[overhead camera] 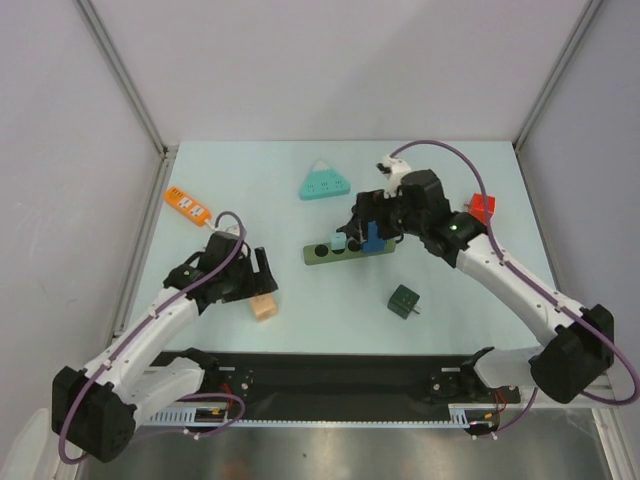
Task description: Insert the plug
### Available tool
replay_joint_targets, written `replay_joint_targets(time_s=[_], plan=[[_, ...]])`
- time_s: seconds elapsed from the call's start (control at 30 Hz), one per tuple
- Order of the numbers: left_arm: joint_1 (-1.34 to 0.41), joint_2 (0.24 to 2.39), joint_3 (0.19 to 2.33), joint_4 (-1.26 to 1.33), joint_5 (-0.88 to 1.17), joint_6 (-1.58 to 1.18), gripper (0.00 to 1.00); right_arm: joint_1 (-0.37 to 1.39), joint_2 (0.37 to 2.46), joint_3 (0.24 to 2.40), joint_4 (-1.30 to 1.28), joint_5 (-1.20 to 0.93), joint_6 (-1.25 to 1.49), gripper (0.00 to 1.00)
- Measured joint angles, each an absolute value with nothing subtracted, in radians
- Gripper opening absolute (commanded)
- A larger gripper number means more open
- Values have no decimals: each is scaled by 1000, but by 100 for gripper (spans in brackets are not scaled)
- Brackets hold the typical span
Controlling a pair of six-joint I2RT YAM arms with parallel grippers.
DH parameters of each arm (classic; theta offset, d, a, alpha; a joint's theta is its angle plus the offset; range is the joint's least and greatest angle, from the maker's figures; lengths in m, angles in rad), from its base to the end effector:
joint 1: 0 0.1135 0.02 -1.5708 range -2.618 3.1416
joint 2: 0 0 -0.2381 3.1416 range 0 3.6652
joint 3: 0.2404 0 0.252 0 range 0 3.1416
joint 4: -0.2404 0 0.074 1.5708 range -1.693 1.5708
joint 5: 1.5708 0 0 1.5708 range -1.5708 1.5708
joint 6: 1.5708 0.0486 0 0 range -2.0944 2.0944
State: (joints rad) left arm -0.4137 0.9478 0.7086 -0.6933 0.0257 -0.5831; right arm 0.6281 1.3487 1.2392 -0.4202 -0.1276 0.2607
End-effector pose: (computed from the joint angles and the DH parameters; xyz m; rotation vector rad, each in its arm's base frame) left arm 0.1882 -0.0840 0.2087 -0.2056 2.5507 -0.4331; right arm 0.2576 0.1947 0.3169 -0.4736 2.1148 0.6587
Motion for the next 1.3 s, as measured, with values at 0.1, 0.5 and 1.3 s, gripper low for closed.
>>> replay_joint_targets(time_s=[0.1,0.5,1.3], plan=[[-436,964,682,-696,6,-632,85,522,1267,1121,-356,-216,336,100],[-480,1098,580,-627,-23,-785,77,389,1221,1102,-340,-316,371,100],[-528,462,465,288,723,-514,0,242,1081,972,-212,-463,449,100]])
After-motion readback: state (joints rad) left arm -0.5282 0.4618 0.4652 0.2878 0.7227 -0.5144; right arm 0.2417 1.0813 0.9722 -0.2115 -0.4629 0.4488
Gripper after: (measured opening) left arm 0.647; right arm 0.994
